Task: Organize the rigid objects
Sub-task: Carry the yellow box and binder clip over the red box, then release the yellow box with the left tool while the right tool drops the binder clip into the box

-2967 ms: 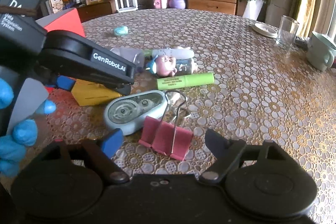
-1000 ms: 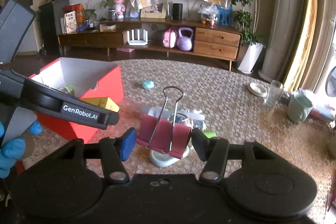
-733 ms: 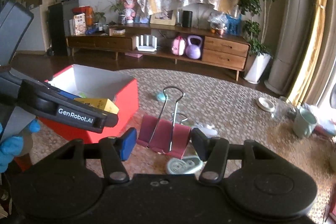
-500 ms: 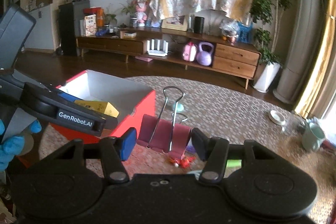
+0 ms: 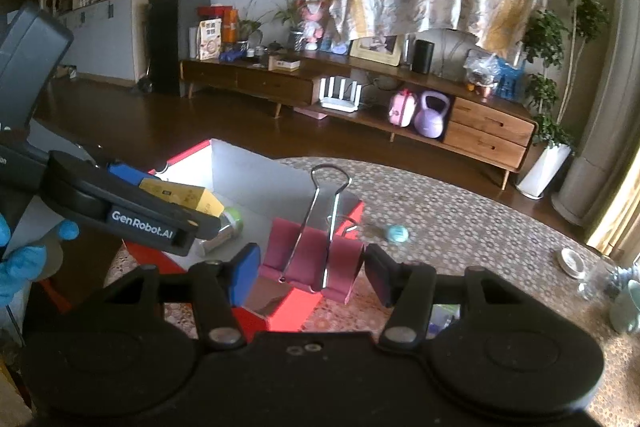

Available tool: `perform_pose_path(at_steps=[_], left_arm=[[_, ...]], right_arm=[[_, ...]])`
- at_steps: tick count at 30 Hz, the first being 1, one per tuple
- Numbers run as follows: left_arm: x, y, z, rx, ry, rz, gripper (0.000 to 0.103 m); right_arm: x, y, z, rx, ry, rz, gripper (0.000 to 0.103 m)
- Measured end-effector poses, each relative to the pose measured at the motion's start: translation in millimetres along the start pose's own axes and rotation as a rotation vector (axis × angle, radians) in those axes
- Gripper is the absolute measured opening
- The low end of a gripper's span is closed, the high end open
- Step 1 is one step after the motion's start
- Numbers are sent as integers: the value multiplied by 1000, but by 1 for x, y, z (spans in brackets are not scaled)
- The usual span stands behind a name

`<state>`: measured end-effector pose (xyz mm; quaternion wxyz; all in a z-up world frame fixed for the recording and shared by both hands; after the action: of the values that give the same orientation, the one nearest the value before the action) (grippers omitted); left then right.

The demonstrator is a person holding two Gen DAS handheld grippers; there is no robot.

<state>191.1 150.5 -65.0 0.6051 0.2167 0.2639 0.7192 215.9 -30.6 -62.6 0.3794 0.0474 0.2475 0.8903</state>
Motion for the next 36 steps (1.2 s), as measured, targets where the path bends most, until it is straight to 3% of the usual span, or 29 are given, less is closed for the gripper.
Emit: perform_pose_path(at_steps=[18,28,36], left_arm=[[77,-60,-4,81,-1,116,76],[79,-108,9,110,-52,148,76],[77,-150,15,178,-67,158,76]], right_arm=[[52,-84,-1,104,50,83,57],[50,-148,-7,202,73,60,56],[51,-175,-22,306,70,68,56]])
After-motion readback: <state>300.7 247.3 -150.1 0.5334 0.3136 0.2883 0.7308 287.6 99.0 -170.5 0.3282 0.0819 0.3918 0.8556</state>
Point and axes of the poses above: each gripper's, at about its wrist camera, not at the fingertips, and y roughly against the way its jaws point, x to its left, z to its top, the point moved 7 cm from there along -y, roughly the way its jaws point, and after that the axes turned 6 degrees about -x, right-handed, at the moved point
